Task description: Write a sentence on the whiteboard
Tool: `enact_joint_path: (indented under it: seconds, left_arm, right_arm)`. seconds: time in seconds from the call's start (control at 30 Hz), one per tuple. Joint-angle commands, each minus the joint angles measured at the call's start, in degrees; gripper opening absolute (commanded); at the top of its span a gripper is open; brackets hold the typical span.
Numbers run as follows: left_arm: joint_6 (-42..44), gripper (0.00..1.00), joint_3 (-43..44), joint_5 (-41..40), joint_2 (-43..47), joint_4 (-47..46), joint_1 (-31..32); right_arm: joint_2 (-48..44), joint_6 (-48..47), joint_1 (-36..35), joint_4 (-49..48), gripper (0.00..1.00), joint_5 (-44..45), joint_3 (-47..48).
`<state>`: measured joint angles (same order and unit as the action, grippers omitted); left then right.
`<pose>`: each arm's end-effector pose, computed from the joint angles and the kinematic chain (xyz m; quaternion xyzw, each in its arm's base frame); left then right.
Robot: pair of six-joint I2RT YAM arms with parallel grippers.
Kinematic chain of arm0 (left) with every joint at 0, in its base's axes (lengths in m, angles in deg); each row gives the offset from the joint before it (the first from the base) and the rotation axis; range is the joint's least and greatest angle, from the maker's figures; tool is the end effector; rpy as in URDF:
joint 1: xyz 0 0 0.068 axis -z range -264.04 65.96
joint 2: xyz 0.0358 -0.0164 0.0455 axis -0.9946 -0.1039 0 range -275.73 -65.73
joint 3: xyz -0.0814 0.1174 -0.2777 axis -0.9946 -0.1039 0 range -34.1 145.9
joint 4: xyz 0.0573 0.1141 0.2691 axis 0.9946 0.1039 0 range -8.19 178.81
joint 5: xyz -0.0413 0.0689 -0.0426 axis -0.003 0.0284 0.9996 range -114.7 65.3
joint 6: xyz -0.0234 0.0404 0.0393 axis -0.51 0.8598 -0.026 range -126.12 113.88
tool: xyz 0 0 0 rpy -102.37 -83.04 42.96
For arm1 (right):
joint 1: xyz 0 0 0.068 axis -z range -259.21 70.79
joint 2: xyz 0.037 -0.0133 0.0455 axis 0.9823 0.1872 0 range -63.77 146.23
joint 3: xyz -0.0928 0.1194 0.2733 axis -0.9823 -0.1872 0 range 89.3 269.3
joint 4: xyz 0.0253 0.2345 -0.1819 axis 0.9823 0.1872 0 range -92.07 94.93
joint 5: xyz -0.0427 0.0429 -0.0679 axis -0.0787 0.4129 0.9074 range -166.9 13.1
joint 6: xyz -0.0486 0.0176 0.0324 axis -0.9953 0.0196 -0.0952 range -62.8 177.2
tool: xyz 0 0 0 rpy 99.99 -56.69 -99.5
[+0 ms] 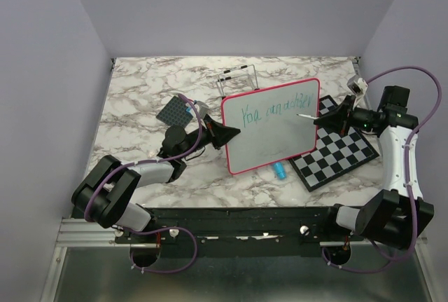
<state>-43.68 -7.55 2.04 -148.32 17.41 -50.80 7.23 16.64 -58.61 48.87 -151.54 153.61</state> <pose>0.2418 -0.1829 0.2306 0.1509 0.6421 -0.5497 0.5125 0.2546 -0.0488 0.3554 -0.2987 0.7230 0.3885 0.4870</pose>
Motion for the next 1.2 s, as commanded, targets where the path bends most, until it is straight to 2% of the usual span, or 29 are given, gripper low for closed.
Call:
enact_joint_path:
  seconds: [0.0, 0.17, 0.37, 0.67, 1.17]
  left_arm:
    - [5.04, 0.0, -1.23, -0.99, -0.82, 3.32, 0.6]
    - [5.22, 0.0, -1.5, -1.17, -0.73, 3.32, 0.6]
    - [5.66, 0.0, -1.67, -0.81, -0.38, 3.84, 0.6]
    - [6.89, 0.0, -1.67, -0.9, 0.59, 5.6, 0.6]
    - [7.41, 0.0, -0.71, -0.37, 0.23, 6.57, 0.6]
  right_arm:
    - [-1.83, 2.29, -0.39, -1.35, 0.01, 0.79, -0.94]
    - [-1.66, 10.66, -0.21, -13.03, 0.01, 7.73, -1.74]
    - [3.26, 14.18, 0.76, -17.35, 0.01, 10.9, 1.25]
    - [7.04, 15.68, 3.74, -18.86, 0.01, 11.35, 2.66]
    - [11.35, 16.12, 3.83, -19.74, 0.01, 11.17, 4.07]
